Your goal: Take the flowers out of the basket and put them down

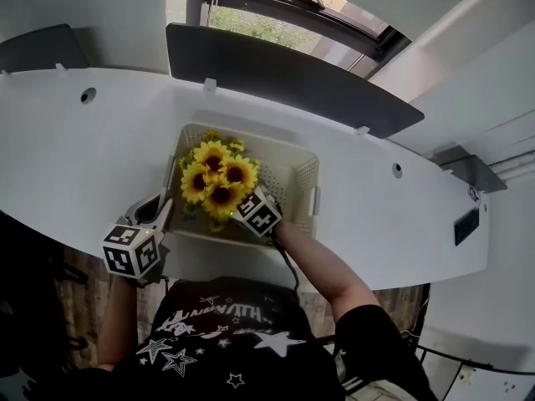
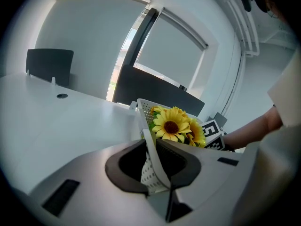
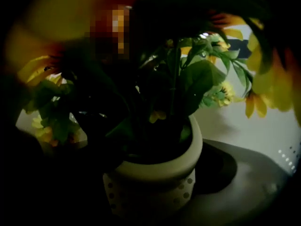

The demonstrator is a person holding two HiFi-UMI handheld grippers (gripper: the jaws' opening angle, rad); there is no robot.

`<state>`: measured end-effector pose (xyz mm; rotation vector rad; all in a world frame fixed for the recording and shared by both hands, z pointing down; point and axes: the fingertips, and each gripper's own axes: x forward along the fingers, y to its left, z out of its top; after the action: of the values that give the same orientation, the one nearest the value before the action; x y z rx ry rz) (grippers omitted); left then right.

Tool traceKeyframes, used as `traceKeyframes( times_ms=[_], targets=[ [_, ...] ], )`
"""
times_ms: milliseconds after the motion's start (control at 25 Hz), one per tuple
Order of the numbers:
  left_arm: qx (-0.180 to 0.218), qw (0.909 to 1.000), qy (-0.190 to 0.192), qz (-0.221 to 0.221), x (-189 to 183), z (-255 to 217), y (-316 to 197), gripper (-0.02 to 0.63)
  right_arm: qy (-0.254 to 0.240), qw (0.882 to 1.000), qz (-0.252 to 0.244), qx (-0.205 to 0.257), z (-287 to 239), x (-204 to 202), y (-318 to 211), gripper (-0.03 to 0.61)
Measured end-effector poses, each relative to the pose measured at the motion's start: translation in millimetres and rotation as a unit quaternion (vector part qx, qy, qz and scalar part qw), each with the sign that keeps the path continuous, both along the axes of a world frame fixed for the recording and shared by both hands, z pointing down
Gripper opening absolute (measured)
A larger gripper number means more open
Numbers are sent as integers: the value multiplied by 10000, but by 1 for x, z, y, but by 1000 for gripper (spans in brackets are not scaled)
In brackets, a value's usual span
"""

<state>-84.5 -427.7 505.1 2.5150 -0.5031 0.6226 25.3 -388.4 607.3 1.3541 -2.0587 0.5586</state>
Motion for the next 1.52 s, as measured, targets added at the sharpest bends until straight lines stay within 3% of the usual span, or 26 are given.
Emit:
traceKeyframes(
  times_ms=[320,600,800,1000,1120,1320,1520],
  targets=[
    [14,10000,-46,-14,0,-2,3,72,124,9994,-324,-39,7,-3,0,519],
    [44,10000,-66,-16,-1,-2,9,72,-93,9993,-261,-246,-10,-4,9,520],
    [67,9999,-75,1,-11,-3,10,72,-285,9995,-104,-124,-35,-9,12,520],
    [114,9999,-79,94,1,2,-3,72,-290,9993,-19,-220,-53,5,2,520],
    [281,9995,-60,164,1,0,-3,74,-244,9997,77,-23,-73,11,-5,520],
    [1027,9938,-344,252,3,-5,-4,83,-227,9990,233,322,-104,22,-9,520],
    [1168,9917,-471,252,2,-6,-5,87,-232,9985,217,438,-130,22,-5,520]
  ],
)
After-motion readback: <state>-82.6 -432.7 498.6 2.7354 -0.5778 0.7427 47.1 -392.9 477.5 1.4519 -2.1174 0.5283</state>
